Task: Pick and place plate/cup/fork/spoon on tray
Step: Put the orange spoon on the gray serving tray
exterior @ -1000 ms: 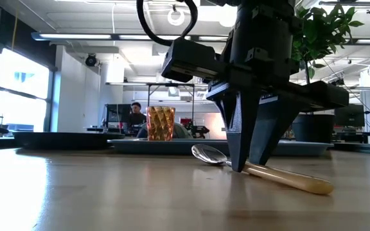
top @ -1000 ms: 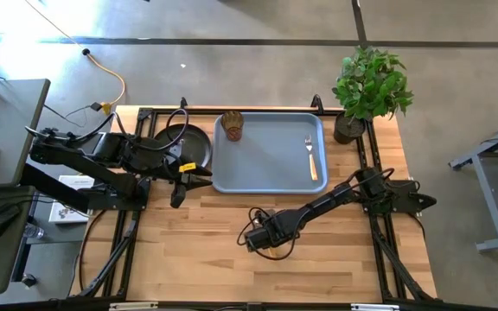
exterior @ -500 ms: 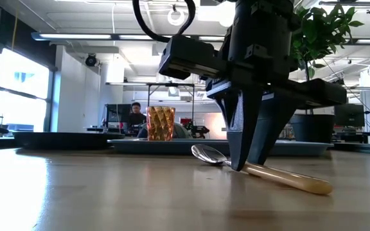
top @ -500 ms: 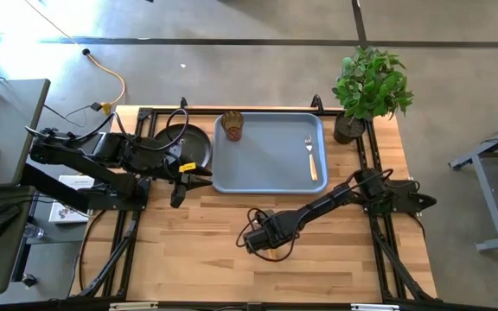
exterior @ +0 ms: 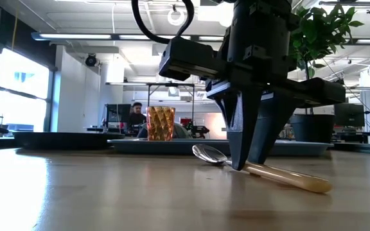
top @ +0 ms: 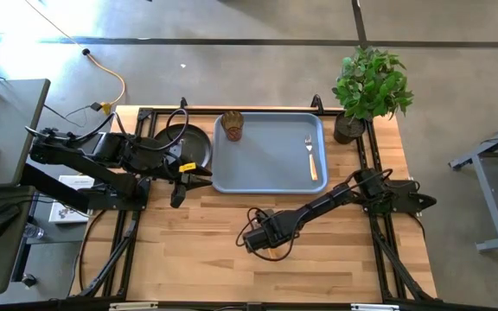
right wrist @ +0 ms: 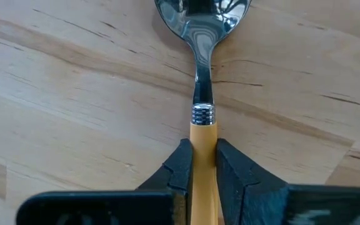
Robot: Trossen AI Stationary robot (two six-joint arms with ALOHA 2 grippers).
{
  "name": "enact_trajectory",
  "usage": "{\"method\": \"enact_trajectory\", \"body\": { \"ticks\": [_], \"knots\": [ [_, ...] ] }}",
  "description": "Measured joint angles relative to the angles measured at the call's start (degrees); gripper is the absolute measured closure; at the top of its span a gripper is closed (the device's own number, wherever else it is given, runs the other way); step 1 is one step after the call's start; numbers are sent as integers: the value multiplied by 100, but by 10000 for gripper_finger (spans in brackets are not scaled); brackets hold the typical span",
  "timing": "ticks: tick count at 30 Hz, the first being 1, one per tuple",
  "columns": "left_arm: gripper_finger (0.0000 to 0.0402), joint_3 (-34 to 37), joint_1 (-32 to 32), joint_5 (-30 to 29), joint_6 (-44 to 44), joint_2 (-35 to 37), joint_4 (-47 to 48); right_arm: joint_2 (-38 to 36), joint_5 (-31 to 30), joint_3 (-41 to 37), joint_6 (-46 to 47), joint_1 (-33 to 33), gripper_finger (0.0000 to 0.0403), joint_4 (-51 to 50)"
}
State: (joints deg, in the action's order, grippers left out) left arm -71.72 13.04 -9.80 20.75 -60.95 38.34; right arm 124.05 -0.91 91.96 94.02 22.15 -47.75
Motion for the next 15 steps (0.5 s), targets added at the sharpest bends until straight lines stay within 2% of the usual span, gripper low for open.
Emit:
{"method": "enact_trajectory", "body": {
  "ticks": [8, 15],
  "knots": [
    [282, 0, -1, 0, 0, 0, 0, -27, -60, 11, -9, 0, 374, 143],
    [282, 0, -2, 0, 0, 0, 1, -263, -471, 20, -2, 0, 374, 102]
  ]
}}
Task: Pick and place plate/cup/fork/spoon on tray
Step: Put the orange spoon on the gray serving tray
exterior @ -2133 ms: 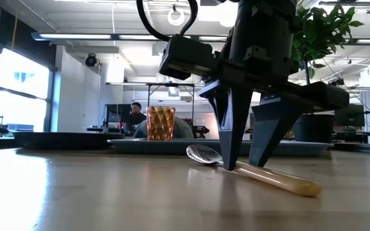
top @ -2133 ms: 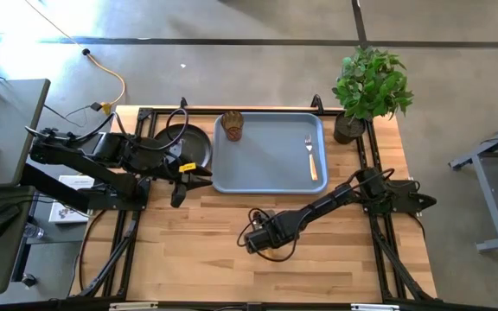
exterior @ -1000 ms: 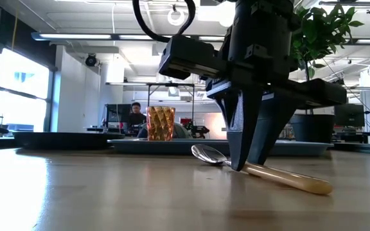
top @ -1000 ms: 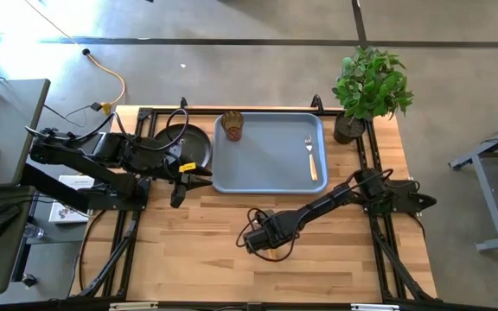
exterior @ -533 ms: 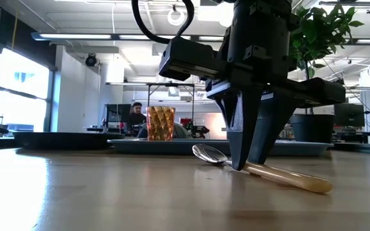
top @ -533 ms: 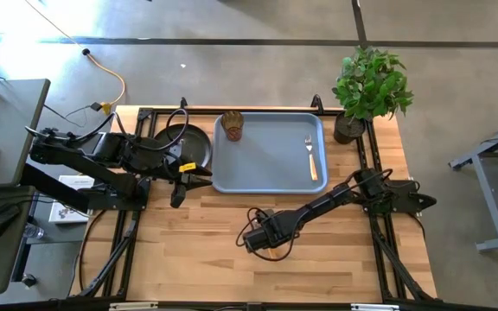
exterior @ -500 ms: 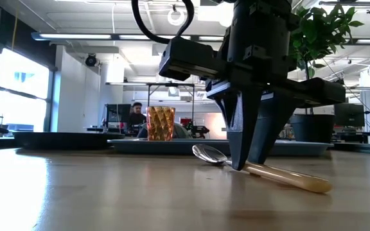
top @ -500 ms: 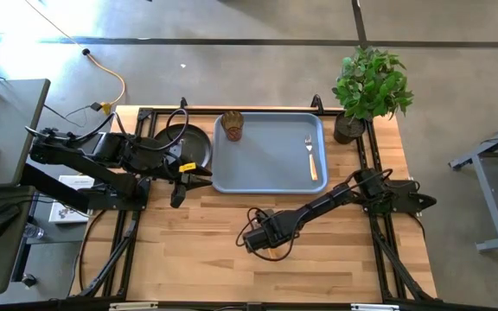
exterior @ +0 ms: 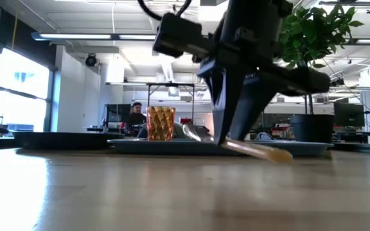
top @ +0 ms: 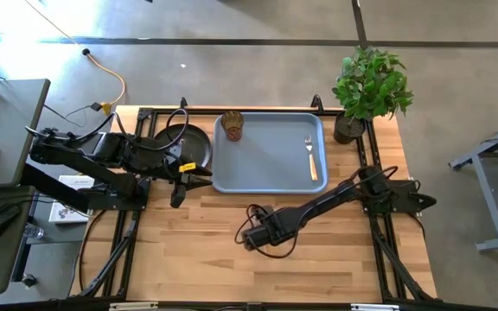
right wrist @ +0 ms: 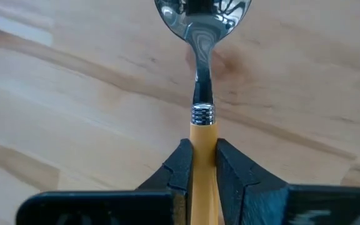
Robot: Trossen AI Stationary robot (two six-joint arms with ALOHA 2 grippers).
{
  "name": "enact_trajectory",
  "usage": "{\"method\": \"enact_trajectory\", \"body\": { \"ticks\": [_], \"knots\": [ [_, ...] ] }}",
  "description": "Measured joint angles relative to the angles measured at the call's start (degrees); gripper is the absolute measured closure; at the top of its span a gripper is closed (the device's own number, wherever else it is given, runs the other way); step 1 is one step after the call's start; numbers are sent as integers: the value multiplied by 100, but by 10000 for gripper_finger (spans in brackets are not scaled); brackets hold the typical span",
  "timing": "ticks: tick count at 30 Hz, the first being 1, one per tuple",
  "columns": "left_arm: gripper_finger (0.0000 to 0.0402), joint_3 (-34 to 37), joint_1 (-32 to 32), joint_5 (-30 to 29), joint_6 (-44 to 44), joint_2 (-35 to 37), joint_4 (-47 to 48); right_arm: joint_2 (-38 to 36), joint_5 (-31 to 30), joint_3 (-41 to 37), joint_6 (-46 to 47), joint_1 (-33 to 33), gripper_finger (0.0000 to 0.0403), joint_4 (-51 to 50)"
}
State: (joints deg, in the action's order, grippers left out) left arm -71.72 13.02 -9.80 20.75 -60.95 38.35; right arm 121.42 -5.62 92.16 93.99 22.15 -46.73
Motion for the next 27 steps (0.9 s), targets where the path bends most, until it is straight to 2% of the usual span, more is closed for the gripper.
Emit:
{"method": "enact_trajectory", "body": {
  "ticks": [18, 27],
  "knots": [
    [282, 0, 2, 0, -94, -1, 3, -598, -1013, 4, -316, -352, 374, -803],
    [282, 0, -1, 0, -96, 0, -6, -937, -1334, 4, -861, -700, 374, -1337]
  ]
}}
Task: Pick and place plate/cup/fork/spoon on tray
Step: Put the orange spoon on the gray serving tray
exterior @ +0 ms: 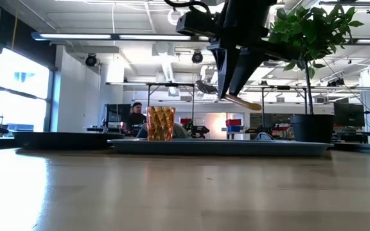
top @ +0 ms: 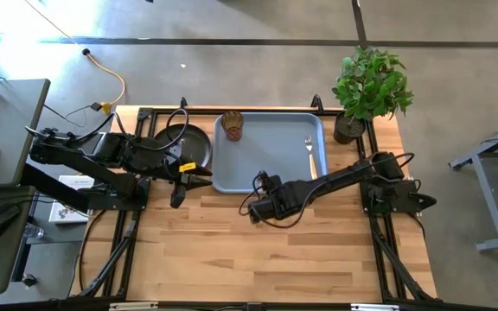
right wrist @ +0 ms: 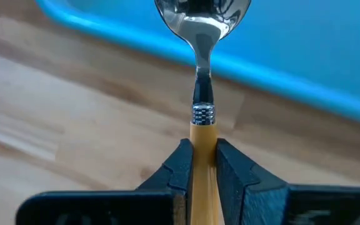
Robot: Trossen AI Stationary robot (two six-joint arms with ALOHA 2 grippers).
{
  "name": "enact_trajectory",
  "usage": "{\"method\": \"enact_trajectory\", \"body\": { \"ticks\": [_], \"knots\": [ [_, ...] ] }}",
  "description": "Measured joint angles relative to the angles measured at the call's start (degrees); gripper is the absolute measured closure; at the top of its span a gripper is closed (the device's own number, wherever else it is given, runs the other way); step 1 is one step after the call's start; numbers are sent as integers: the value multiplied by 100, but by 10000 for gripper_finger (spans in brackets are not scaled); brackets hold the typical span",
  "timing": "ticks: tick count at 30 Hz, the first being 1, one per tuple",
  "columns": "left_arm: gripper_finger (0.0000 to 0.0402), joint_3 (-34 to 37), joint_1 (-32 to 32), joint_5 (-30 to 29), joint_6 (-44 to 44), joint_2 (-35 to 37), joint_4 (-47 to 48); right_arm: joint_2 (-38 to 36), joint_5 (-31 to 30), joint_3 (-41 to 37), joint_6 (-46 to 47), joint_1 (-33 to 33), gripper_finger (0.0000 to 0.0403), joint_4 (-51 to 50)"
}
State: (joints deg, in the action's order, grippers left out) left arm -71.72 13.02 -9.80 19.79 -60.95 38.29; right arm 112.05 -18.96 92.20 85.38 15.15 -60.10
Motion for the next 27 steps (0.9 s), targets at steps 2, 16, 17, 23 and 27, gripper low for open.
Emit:
{"method": "enact_trajectory", "body": {
  "ticks": [2, 16, 17, 23, 27],
  "knots": [
    [282, 0, 2, 0, 0, 0, -2, -54, -62, 0, -115, -104, 374, -116],
    [282, 0, -421, -132, -126, 0, -92, -487, -505, -2, -1099, -920, 374, -1188],
    [282, 0, -471, -133, -169, 0, -92, -530, -531, -2, -1227, -995, 374, -1242],
    [282, 0, -802, -132, -284, 0, -133, -698, -756, -2, -2187, -1589, 374, -1540],
    [282, 0, -1058, -133, -642, 0, -179, -795, -804, -2, -2973, -2056, 374, -1597]
  ]
}}
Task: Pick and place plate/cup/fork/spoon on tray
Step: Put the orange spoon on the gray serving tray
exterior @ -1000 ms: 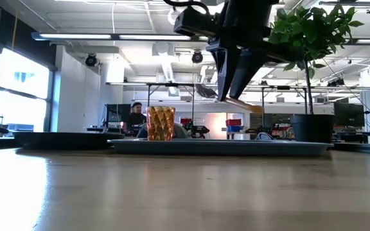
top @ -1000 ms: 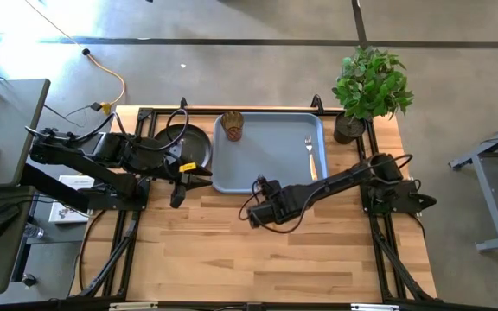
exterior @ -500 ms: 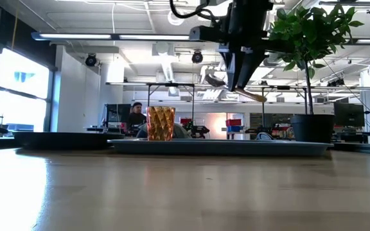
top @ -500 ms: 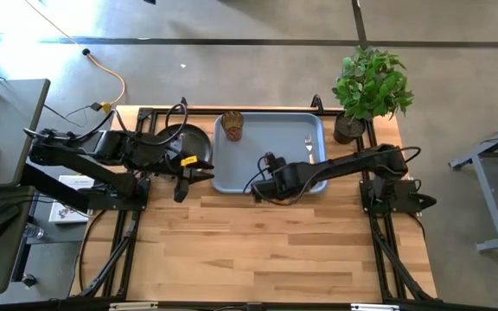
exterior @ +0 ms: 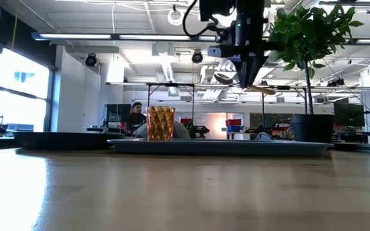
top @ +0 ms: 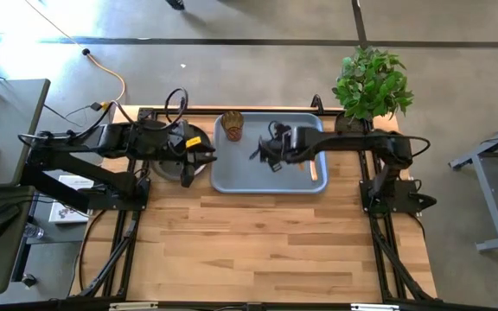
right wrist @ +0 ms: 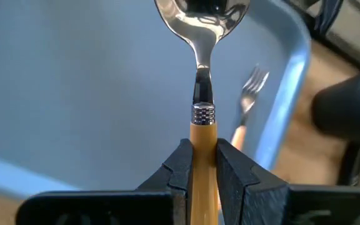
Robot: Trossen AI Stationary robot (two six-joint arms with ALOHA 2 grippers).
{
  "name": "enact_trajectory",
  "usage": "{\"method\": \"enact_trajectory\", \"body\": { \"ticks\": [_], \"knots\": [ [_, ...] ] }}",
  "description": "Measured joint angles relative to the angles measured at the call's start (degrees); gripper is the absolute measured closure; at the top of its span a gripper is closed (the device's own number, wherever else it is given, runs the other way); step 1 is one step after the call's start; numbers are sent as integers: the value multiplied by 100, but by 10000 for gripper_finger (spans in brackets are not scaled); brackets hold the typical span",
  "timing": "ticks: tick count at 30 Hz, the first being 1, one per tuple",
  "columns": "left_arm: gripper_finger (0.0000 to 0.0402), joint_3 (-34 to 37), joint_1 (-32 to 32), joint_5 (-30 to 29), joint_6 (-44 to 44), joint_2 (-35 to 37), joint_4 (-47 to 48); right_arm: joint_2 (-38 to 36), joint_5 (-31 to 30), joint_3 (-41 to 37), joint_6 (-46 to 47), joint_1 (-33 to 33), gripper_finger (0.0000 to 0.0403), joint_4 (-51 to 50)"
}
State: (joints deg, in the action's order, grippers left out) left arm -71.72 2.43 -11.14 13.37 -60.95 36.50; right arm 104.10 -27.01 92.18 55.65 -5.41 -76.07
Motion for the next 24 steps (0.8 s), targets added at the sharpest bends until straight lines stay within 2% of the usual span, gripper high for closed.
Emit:
{"method": "enact_trajectory", "body": {
  "ticks": [7, 12, 17, 24],
  "knots": [
    [282, 0, -543, 0, -165, 0, -128, -62, 86, -2, -1076, -667, 374, 4],
    [282, 0, -931, 0, -165, 0, -130, -68, 127, -7, -1432, -1003, 374, 20],
    [282, 0, -1290, 0, -369, 0, -154, -74, 497, -207, -1859, -1316, 374, 334],
    [282, 0, -1659, 0, -418, 0, -171, -70, 1073, -879, -1863, -1540, 374, 843]
  ]
}}
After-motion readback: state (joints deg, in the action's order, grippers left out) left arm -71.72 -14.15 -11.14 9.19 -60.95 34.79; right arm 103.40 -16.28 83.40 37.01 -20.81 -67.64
